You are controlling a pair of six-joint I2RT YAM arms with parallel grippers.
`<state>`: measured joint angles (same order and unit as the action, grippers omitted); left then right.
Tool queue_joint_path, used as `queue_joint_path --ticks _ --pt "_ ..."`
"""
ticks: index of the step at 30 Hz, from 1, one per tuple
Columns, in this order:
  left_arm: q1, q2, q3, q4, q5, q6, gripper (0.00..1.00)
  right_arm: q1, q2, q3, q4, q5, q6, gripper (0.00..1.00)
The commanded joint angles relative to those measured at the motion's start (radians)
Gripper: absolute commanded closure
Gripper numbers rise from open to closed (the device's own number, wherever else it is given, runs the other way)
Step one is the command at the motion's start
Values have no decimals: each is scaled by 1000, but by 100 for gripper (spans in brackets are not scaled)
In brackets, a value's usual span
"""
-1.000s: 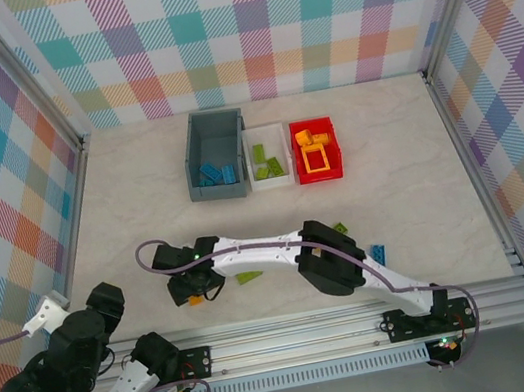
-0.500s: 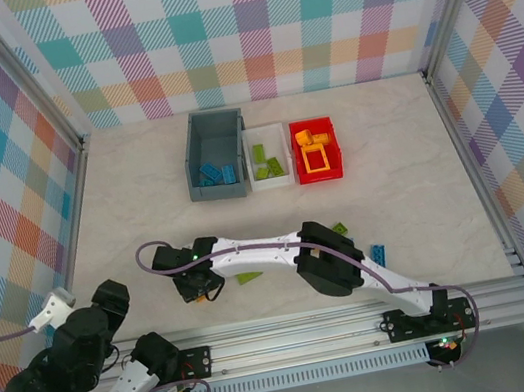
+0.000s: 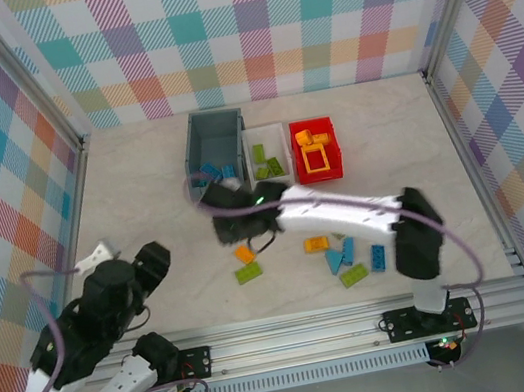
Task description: Sort the legos into containers by color
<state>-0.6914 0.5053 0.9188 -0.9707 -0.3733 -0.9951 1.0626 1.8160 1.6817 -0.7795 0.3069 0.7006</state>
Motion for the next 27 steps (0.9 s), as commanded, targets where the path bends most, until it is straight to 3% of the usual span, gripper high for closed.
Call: queue_joint_path --ticks 1,5,12,23,27 --pt "1 147 6 263 161 60 35 -157 -96 -67 -55 56 -89 64" --pt "-14 359 26 446 264 78 35 -349 -114 -71 -84 59 -178 63" --pt "-131 680 133 566 266 119 36 -564 90 113 -121 124 -295 64" --pt "-206 934 272 598 261 161 36 -670 474 535 -242 152 -348 63" --pt "-212 975 302 572 259 169 36 -679 549 626 -267 158 -373 54"
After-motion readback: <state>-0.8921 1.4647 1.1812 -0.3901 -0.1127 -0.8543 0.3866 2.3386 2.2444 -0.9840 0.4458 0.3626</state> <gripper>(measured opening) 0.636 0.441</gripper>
